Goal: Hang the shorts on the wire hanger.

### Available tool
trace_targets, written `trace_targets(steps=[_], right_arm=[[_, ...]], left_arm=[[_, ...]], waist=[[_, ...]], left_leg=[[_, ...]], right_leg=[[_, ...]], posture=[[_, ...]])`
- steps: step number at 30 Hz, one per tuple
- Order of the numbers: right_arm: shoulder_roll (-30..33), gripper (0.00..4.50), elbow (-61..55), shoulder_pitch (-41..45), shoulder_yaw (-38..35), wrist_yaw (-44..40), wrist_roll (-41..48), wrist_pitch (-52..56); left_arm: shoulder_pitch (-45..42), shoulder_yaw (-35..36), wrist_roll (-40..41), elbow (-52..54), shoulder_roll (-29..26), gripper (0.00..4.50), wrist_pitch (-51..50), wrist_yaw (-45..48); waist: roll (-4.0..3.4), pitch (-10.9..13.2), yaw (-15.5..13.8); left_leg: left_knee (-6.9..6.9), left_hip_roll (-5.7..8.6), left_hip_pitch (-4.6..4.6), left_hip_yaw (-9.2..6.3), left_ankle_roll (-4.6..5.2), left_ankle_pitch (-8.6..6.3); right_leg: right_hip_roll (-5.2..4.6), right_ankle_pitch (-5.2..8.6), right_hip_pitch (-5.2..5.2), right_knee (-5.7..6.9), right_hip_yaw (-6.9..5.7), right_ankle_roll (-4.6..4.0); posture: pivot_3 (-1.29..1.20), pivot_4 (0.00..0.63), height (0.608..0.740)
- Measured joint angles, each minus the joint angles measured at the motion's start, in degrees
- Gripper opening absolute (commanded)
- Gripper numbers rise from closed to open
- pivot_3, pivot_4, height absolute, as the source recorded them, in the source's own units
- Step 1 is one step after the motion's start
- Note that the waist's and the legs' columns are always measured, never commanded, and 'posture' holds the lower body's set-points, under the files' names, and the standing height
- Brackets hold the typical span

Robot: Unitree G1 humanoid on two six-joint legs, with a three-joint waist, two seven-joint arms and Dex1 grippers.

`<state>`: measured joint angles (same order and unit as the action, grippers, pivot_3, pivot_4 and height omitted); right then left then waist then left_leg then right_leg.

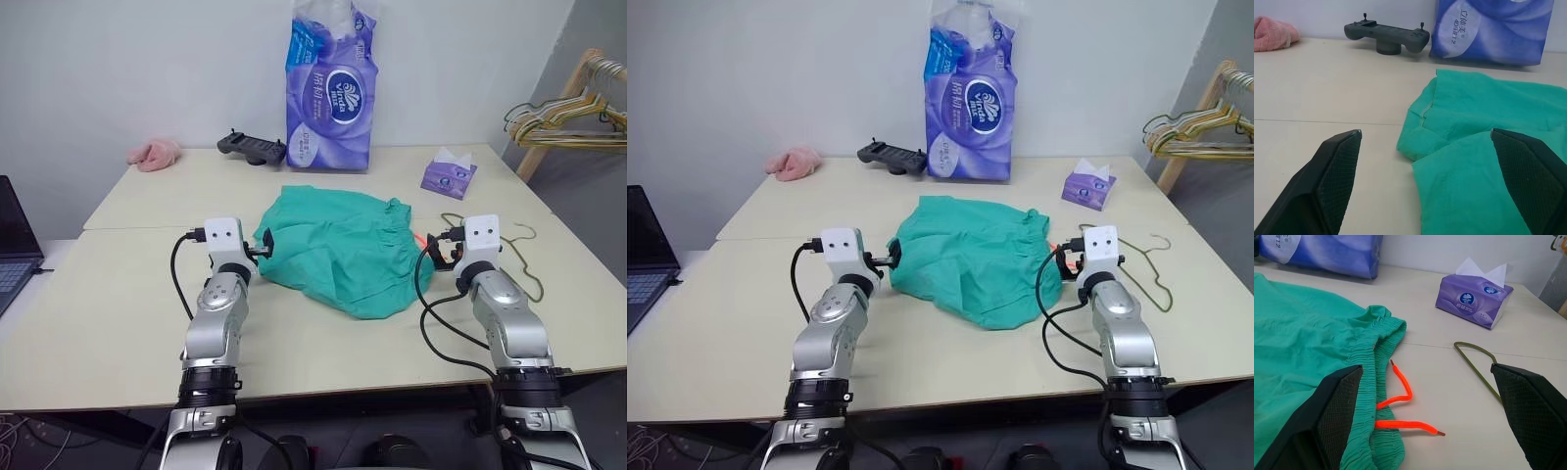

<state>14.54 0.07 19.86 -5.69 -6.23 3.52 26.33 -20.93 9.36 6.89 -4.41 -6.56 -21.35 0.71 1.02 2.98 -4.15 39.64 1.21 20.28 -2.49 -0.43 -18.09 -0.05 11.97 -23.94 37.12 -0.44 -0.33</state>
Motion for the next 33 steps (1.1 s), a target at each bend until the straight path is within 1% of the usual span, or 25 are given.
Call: trace_targets(steps=[21, 27, 29, 31, 33], right_arm=[[-0.1, 4.47, 0.0, 0.0, 0.0, 0.0, 0.0, 0.0], [-0.1, 4.47, 0.0, 0.0, 0.1, 0.0, 0.0, 0.0], [-0.2, 4.47, 0.0, 0.0, 0.1, -0.1, 0.0, 0.0], [0.4, 4.47, 0.0, 0.0, 0.4, -1.6, 0.0, 0.0], [2.6, 4.47, -0.3, 0.0, 1.3, -4.7, 0.3, 0.1]], left_arm=[[0.0, 0.0, 0.8, 0.7, 0.0, 4.50, -0.5, 1.1], [0.0, -0.4, 0.6, 0.9, -0.9, 4.50, -0.4, 1.6], [0.1, -0.9, 0.5, 1.1, -1.2, 4.50, 0.1, 2.4], [0.0, -2.2, 0.2, 1.1, -2.6, 4.50, 0.9, 4.1], [0.0, -2.4, 1.2, 1.2, -4.2, 4.50, 1.4, 7.8]], waist=[[0.00, 0.0, 0.0], [0.00, 0.0, 0.0], [0.00, 0.0, 0.0], [0.00, 0.0, 0.0], [-0.01, 0.0, 0.0]], left_leg=[[0.00, 0.00, 0.00, 0.00, 0.00, 0.00], [0.00, 0.00, 0.00, 0.00, 0.00, 0.00], [0.00, 0.01, 0.00, 0.00, 0.00, 0.00], [0.00, 0.01, -0.02, 0.01, 0.00, 0.00], [0.00, 0.01, -0.02, 0.02, 0.00, 0.00]], right_leg=[[0.00, 0.00, 0.00, 0.00, 0.00, 0.00], [0.00, 0.00, 0.00, 0.00, 0.00, 0.00], [0.00, 0.00, 0.01, 0.00, 0.00, 0.00], [0.01, 0.00, 0.01, 0.00, 0.01, 0.00], [0.03, 0.00, 0.01, 0.00, 0.00, 0.00]], posture=[[0.11, 0.000, 0.740], [0.11, 0.000, 0.740], [0.11, 0.000, 0.740], [0.11, 0.000, 0.740], [0.11, 0.000, 0.740]])
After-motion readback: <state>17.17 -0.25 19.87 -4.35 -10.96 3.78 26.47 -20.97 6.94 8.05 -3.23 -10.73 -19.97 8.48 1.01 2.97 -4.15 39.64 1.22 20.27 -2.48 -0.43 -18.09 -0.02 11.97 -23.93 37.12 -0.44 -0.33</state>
